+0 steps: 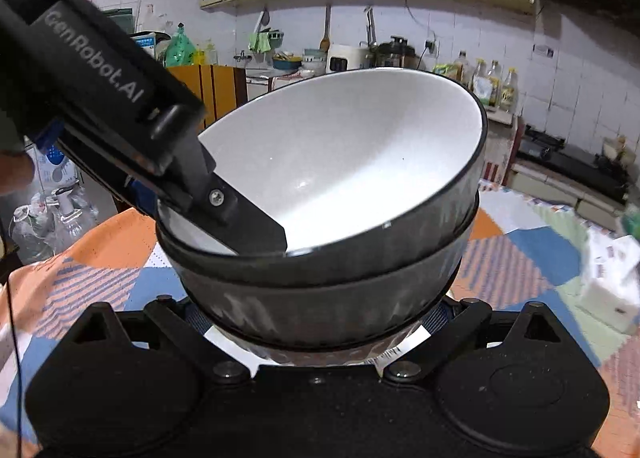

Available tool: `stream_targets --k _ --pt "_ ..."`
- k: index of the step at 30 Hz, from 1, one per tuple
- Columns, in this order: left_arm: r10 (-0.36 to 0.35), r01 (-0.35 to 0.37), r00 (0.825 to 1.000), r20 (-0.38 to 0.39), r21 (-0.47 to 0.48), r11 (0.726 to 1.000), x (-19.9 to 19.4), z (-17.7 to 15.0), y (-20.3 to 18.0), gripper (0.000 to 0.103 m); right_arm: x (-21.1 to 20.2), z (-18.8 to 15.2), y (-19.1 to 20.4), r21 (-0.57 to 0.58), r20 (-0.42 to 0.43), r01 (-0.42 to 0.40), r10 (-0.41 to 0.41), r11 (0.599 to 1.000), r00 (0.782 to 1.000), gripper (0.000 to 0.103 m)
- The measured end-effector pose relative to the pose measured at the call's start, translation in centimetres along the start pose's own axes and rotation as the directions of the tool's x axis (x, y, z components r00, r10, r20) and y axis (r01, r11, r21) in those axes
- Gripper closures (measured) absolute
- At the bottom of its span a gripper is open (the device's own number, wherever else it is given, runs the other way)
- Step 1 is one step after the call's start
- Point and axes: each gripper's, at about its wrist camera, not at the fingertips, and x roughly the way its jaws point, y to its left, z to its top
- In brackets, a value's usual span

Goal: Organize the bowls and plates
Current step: 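Carry the three nested bowls with the left gripper over the plate stack, then lower the bowls onto the Morning Honey plate and open the left gripper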

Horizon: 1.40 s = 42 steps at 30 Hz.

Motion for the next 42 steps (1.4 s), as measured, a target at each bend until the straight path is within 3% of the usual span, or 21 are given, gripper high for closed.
stream_targets --k 10,24,33,39,42 --pt "0.046 -0.046 0.999 -0.018 0.005 0.999 3.7 0.7 1.9 0.062 4.5 -0.4 -0.4 0.067 -0.075 -0.008 0.013 0.998 0.997 0.003" --pt "0.058 -0.058 0.998 0.009 -0.012 0.998 4.6 0.0 2.5 0.061 5.7 -0.4 -0.2 0.044 -0.118 0.005 0.0 0.999 0.993 0.003" --pt "0.087 -0.088 0.996 0.033 0.017 0.996 4.9 0.1 1.9 0.061 5.6 -1.0 0.2 0.067 -0.145 0.063 -0.053 0.996 0.988 0.003" --pt "0.139 -0.15 0.983 0.121 0.087 0.985 3.4 -0.7 0.6 0.058 3.0 -0.8 -0.1 0.214 -0.173 0.092 -0.055 0.972 0.983 0.003" --pt "0.16 -0.179 0.972 0.171 0.103 0.979 1.7 -1.5 -0.2 0.054 0.9 -0.9 0.6 0.201 -0.162 0.133 -0.1 0.971 0.982 0.003"
